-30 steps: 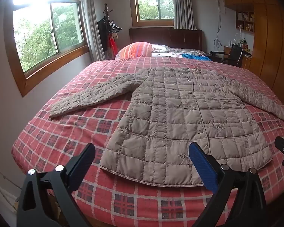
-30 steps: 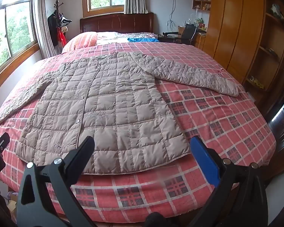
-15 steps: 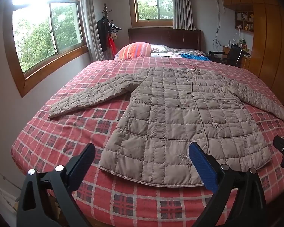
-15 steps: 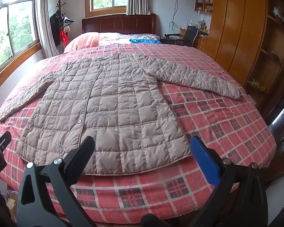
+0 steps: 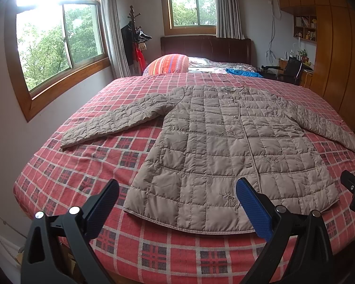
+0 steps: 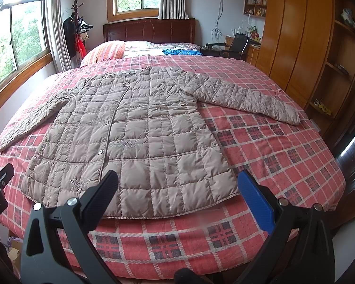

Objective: Fold large clothes

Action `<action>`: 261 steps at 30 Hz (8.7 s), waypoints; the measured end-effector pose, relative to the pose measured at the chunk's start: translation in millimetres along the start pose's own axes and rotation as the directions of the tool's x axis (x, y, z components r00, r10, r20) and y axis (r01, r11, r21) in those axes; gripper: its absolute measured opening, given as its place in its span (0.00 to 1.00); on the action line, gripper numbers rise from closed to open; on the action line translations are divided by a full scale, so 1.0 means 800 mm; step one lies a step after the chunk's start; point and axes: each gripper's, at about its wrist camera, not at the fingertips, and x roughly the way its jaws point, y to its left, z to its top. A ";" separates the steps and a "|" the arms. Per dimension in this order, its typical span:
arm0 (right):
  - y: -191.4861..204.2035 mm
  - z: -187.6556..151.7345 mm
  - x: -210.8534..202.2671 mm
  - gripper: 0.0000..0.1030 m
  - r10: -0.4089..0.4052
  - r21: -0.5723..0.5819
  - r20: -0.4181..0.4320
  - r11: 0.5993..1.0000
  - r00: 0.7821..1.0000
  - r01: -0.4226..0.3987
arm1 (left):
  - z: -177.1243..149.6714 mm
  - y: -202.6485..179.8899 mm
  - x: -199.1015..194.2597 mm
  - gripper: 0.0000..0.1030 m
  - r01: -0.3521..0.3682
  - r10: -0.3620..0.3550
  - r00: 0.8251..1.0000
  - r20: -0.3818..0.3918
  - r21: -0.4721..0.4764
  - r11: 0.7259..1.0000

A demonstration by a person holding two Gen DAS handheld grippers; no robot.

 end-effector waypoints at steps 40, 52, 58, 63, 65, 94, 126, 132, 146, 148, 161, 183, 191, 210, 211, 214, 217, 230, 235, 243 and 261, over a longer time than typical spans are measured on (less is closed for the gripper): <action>0.003 -0.001 -0.001 0.97 -0.001 0.000 0.004 1.000 1.000 0.001 | -0.001 0.000 -0.001 0.96 0.000 0.000 1.000 0.003 0.000 1.000; 0.005 -0.002 0.000 0.97 0.005 0.003 0.007 1.000 1.000 -0.005 | -0.001 -0.001 0.001 0.96 0.001 -0.001 1.000 0.004 0.000 1.000; 0.003 -0.002 0.000 0.97 0.006 0.005 0.005 1.000 1.000 -0.006 | -0.001 0.000 -0.003 0.96 0.004 -0.004 1.000 0.004 0.000 1.000; 0.002 -0.002 0.001 0.97 0.007 0.007 0.005 1.000 1.000 -0.007 | -0.001 0.000 -0.001 0.96 0.017 -0.017 1.000 -0.005 0.000 1.000; 0.003 -0.001 0.001 0.97 0.006 0.008 0.005 1.000 1.000 -0.006 | -0.002 -0.002 -0.001 0.96 0.017 -0.017 1.000 -0.006 0.002 1.000; -0.404 0.157 0.241 0.97 0.020 0.379 -0.217 0.923 0.976 0.065 | 0.193 -0.267 0.257 0.95 0.310 -0.261 0.919 -0.296 0.134 0.941; -0.540 0.164 0.418 0.27 0.039 0.444 -0.403 0.882 0.914 0.159 | 0.223 -0.398 0.444 0.46 0.496 -0.492 0.691 -0.529 -0.147 0.856; -0.526 0.178 0.403 0.07 0.048 0.452 -0.386 0.880 0.921 0.143 | 0.220 -0.389 0.448 0.43 0.525 -0.532 0.669 -0.520 -0.176 0.833; -0.378 0.260 0.368 0.07 0.242 0.330 -0.225 0.931 0.944 -0.159 | 0.216 -0.341 0.453 0.25 0.564 -0.603 0.603 -0.523 -0.256 0.785; -0.341 0.266 0.381 0.07 0.237 0.276 -0.254 0.947 0.938 -0.165 | 0.216 -0.342 0.455 0.24 0.563 -0.604 0.600 -0.525 -0.259 0.784; -0.276 0.247 0.401 0.43 0.378 0.231 -0.294 0.920 0.878 -0.318 | 0.221 -0.355 0.455 0.24 0.573 -0.605 0.595 -0.529 -0.248 0.781; -0.450 0.132 0.367 0.38 0.243 0.454 -0.308 0.887 0.920 -0.082 | 0.172 -0.591 0.379 0.25 0.738 -0.665 0.415 -0.621 -0.198 0.645; -0.425 0.145 0.368 0.38 0.241 0.415 -0.283 0.903 0.928 -0.108 | 0.185 -0.541 0.364 0.10 0.729 -0.689 0.493 -0.532 -0.180 0.661; -0.284 0.207 0.388 0.48 0.544 0.392 -0.230 0.811 0.807 -0.435 | 0.254 -0.280 0.371 0.09 0.600 -0.628 0.721 -0.293 -0.192 0.777; -0.274 0.210 0.388 0.48 0.543 0.378 -0.238 0.816 0.805 -0.438 | 0.257 -0.266 0.371 0.09 0.587 -0.617 0.736 -0.279 -0.192 0.787; -0.251 0.219 0.390 0.48 0.552 0.351 -0.259 0.818 0.792 -0.455 | 0.262 -0.220 0.375 0.09 0.544 -0.581 0.774 -0.250 -0.206 0.813; -0.235 0.233 0.407 0.49 0.556 0.330 -0.284 0.821 0.781 -0.465 | 0.265 -0.180 0.385 0.09 0.494 -0.542 0.806 -0.239 -0.235 0.837; -0.172 0.246 0.448 0.35 0.534 0.254 -0.395 0.845 0.748 -0.470 | 0.230 -0.069 0.445 0.10 0.348 -0.435 0.848 -0.302 -0.302 0.888; -0.157 0.252 0.448 0.35 0.486 0.233 -0.417 0.874 0.768 -0.427 | 0.210 -0.067 0.475 0.11 0.349 -0.436 0.839 -0.324 -0.295 0.890; -0.139 0.290 0.381 0.44 0.437 0.135 -0.338 0.899 0.834 -0.417 | 0.224 -0.028 0.419 0.27 0.295 -0.369 0.892 -0.261 -0.283 0.913; -0.011 0.285 0.441 0.23 0.274 0.024 -0.548 0.949 0.790 -0.313 | 0.211 -0.133 0.452 0.28 0.248 -0.241 0.901 -0.361 -0.028 0.968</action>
